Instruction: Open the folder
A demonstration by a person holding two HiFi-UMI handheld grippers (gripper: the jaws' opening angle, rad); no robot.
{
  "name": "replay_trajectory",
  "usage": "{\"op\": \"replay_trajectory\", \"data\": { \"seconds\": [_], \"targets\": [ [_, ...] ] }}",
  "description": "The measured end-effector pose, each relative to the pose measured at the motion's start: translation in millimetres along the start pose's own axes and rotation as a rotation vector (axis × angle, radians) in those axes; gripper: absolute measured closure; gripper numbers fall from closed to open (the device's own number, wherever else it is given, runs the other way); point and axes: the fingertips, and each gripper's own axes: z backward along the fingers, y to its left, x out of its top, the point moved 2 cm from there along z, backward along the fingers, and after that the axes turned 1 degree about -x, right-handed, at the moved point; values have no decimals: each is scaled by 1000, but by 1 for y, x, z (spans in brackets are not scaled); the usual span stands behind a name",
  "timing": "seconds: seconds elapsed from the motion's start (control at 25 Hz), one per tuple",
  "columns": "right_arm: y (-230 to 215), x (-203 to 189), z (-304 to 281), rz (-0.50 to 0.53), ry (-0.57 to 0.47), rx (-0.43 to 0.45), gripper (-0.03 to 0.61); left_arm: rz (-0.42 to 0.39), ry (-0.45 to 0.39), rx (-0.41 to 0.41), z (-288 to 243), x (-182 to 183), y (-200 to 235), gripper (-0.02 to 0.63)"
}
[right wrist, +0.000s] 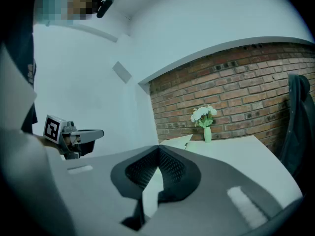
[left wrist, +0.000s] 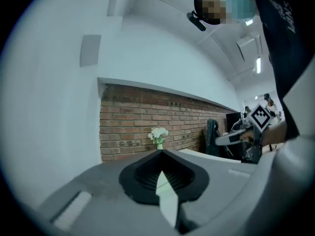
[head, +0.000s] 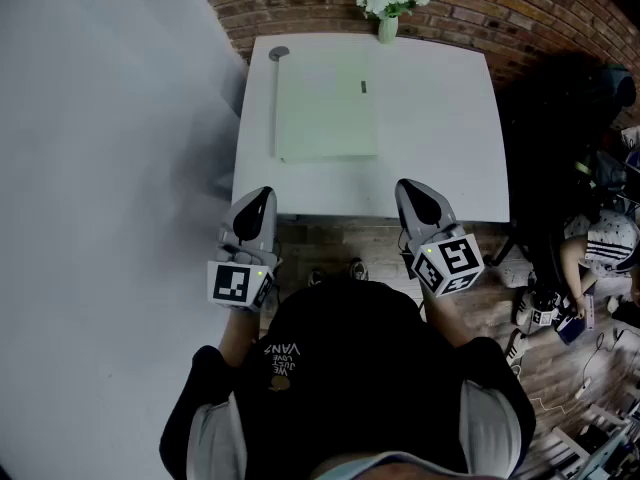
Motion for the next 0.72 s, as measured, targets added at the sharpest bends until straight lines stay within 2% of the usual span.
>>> {"op": "replay_trajectory", "data": {
  "seconds": [0.32,0.72],
  "targets": [
    [-17,1,9,-65,-40,6,580,-3,10,17,-4,-2,-16,614],
    [-35,-6,19,-65,-14,64,580,31,15,68,-11,-6,-44,614]
  ]
}}
